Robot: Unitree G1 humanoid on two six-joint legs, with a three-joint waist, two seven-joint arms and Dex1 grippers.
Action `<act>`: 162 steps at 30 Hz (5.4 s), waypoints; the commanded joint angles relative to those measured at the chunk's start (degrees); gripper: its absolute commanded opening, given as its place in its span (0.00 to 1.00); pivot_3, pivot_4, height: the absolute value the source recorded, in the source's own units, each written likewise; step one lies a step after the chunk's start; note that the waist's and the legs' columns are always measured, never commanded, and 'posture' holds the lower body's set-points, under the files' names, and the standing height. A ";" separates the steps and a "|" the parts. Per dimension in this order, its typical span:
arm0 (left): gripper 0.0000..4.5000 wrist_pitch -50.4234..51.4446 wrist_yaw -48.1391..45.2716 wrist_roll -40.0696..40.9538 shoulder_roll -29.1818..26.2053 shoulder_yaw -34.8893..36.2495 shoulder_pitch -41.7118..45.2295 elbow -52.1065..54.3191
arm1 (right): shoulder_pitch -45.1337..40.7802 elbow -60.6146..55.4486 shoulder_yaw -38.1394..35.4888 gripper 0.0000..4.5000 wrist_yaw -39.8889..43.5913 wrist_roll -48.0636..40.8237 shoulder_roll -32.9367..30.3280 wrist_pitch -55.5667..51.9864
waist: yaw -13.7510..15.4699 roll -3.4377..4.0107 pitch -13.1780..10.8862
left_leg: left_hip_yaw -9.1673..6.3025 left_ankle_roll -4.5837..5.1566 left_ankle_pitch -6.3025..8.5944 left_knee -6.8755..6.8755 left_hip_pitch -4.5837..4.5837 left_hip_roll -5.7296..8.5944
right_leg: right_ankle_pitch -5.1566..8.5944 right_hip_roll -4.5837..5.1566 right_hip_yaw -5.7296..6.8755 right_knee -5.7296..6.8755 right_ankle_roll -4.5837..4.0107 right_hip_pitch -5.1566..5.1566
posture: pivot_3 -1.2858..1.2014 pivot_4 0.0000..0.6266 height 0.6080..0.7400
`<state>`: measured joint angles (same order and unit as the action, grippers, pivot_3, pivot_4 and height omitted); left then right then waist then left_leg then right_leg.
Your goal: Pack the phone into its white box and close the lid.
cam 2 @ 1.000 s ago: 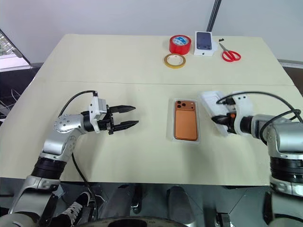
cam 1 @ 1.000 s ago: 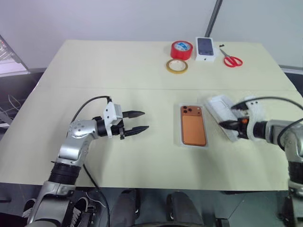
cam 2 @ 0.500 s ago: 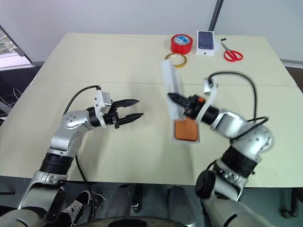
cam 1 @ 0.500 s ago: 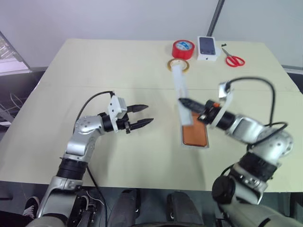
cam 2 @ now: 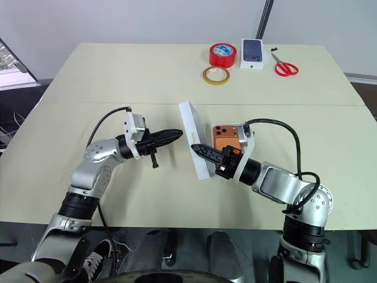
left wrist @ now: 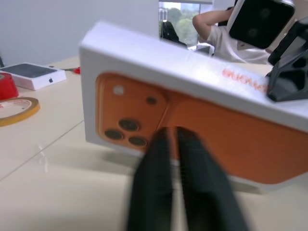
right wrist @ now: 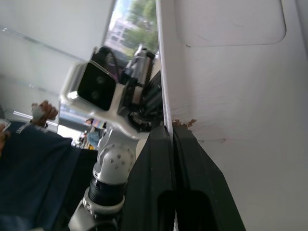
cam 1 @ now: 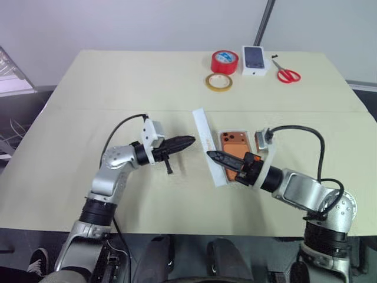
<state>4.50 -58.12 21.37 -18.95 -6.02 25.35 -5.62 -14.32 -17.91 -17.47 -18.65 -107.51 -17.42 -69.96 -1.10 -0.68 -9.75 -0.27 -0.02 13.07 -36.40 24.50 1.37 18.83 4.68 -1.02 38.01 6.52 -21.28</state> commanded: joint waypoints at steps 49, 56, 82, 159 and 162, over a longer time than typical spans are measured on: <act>0.00 -8.76 7.07 -9.45 19.30 -6.50 8.83 -18.64 | 4.30 14.02 9.43 0.99 50.08 43.40 -39.03 11.99 | 1.87 -0.23 0.08 | -0.17 0.45 0.29 -0.66 0.18 -0.05 | -0.02 0.06 0.25 -0.48 0.00 0.53 | 0.52 0.24 1.00; 0.00 -8.84 7.13 -9.30 19.16 -6.22 8.52 -18.11 | 6.07 14.19 11.23 0.99 60.16 54.07 -42.84 17.10 | 1.84 -0.33 0.20 | -0.18 0.47 0.34 -0.60 -0.06 -0.10 | -0.05 0.10 0.26 -0.80 -0.07 0.83 | 0.52 0.24 1.00; 0.00 -2.14 7.24 -5.24 15.84 -2.19 6.48 -13.81 | 3.66 15.58 8.82 0.99 71.49 70.35 -38.36 23.96 | 1.87 -0.13 0.29 | -0.06 0.49 0.36 -0.68 0.67 -0.03 | -0.23 0.18 0.18 -0.83 0.14 0.06 | 0.52 0.24 1.00; 0.00 4.42 -3.99 1.90 1.36 1.53 6.42 -4.75 | -12.92 -0.75 -21.83 0.99 32.90 78.21 -8.63 -22.54 | 1.53 0.40 0.37 | -0.12 0.26 0.20 -0.71 0.80 -0.03 | -0.33 0.04 0.13 -0.42 0.17 -0.24 | 0.52 0.24 1.00; 0.00 4.39 -7.38 1.75 -0.15 1.27 7.93 -6.28 | -11.53 -2.83 -21.86 0.99 27.84 79.92 -4.73 -22.54 | 1.88 0.42 0.37 | -0.09 0.26 0.19 -0.72 0.83 0.02 | -0.33 0.04 0.12 -0.34 0.17 -0.31 | 0.52 0.24 1.00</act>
<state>9.62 -63.46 22.03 -18.60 -5.06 32.00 -11.94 -25.80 -17.77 -37.12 11.85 -28.42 -22.37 -92.13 0.78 -0.27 -9.39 -0.36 0.24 13.26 -37.12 25.33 1.41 18.50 4.74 -0.90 37.67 6.69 -21.58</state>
